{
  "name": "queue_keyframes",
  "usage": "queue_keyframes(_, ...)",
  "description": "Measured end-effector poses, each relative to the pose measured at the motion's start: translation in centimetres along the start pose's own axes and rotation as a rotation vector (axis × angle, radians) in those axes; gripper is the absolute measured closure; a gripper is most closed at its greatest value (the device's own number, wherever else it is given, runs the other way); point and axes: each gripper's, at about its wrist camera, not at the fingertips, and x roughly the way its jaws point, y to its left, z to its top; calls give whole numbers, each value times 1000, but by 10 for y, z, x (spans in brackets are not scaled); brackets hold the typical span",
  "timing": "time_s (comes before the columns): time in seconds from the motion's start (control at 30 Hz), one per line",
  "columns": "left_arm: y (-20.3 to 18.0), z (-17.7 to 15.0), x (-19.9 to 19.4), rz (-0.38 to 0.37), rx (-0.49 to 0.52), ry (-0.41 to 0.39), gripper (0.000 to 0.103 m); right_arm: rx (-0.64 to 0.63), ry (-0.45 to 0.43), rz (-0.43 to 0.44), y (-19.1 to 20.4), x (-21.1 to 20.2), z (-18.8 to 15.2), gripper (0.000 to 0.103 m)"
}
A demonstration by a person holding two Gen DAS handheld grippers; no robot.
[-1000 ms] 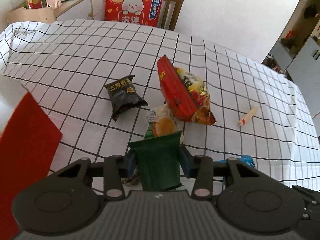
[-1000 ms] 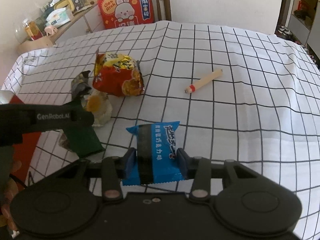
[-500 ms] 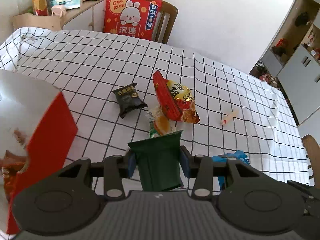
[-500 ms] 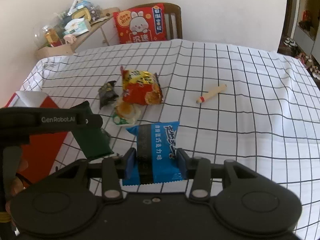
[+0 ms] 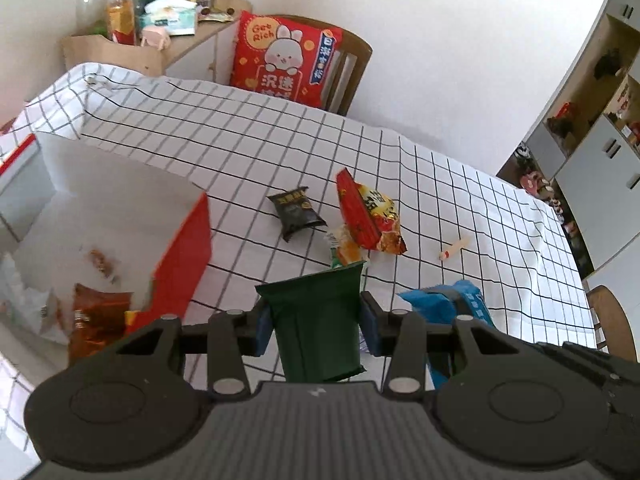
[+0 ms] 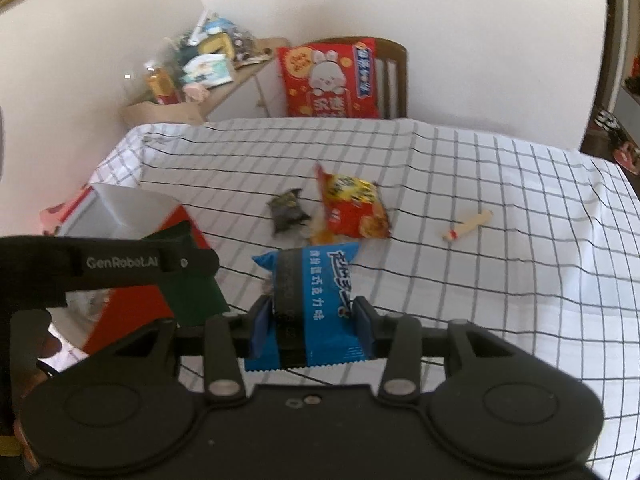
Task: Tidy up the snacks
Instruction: 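Grasp the green packet with the left gripper while the right grasps the blue packet, then carry both packets over the red box and open both grippers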
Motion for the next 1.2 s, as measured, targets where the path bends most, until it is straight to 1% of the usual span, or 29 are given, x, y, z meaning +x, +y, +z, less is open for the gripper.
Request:
queue_keyframes(0.23,18,0,-32,18,-16,-25,60,-48,-21,50,33,-7,7,61)
queue_keyframes(0.73,79,-3,-85,46,-101,-78,60,-146,-32,132,101,-7,15,61)
queue_keyframes(1.03,125,1,-101,103,-163,-111,60,-204,-18,179,145,8,23,61)
queue_keyframes(1.2,152,6,-103,143,-192,-125,60,-235,-6,192,170,22,27,61)
